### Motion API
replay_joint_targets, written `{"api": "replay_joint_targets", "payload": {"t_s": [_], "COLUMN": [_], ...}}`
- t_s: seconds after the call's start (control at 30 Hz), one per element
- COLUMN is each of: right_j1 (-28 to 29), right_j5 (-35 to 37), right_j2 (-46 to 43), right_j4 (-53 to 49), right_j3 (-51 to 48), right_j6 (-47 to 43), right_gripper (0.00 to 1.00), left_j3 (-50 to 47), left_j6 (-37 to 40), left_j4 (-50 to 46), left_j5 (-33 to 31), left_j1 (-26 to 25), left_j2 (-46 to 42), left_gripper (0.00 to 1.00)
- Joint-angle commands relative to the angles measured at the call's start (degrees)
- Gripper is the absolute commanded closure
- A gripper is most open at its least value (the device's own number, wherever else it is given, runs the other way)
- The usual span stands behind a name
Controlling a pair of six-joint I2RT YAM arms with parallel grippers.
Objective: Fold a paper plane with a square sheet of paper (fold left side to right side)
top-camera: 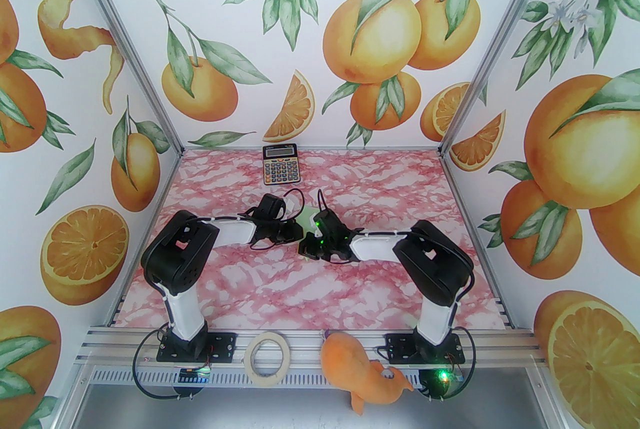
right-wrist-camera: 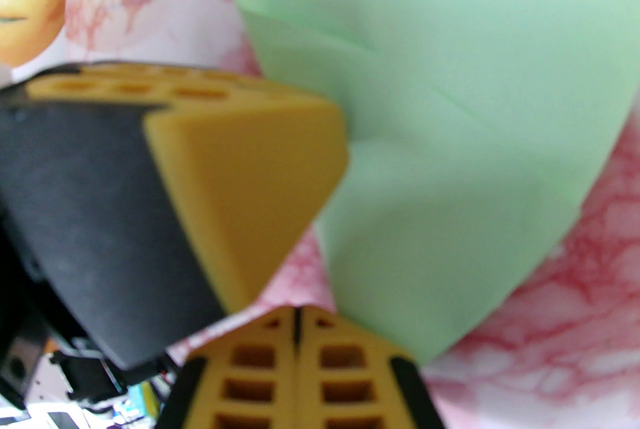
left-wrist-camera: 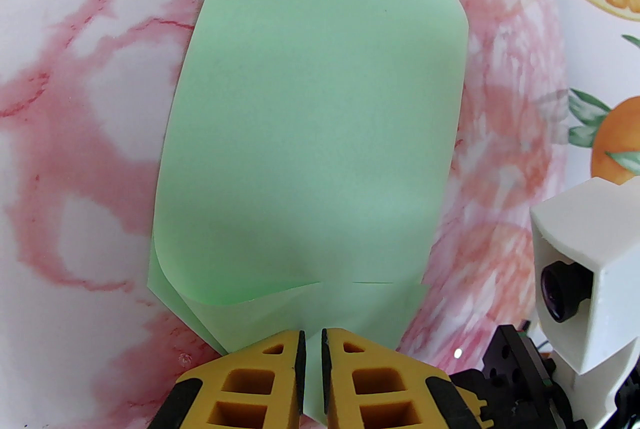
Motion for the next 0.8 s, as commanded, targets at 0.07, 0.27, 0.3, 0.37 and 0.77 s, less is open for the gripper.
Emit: {"api": "replay_joint_targets", "payload": {"t_s": [0.07, 0.27, 0.3, 0.37, 0.77], "right_j1": [-0.3, -0.3, -0.2, -0.2, -0.2], "right_j5": [-0.9, -1.8, -1.8, -1.7, -2.9], "right_j2": [0.3, -0.4, -0.8, -1.6, -6.8], "right_j4": [2.0, 3.0, 3.1, 2.9, 2.1], "right_j3": [-2.7, -5.2, -5.7, -6.6, -12.2], "right_j6": [1.2, 1.5, 1.6, 1.6, 1.9], "right_gripper": [1.0, 1.0, 1.0, 1.0, 1.0], "left_j3": [-1.1, -0.9, -0.9, -0.9, -0.6], "left_j6": [0.3, 0.4, 0.4, 0.5, 0.5], "left_j4": [-0.5, -1.1, -1.3, -1.5, -1.7], "left_j5": [-1.5, -2.1, -2.3, -2.6, -3.1], "left_j1": [-0.4, -0.4, -0.4, -0.4, -0.3], "left_j2": [1.6, 1.8, 1.8, 1.8, 2.6], "left_gripper": [0.85, 0.85, 0.86, 0.87, 0.89]}}
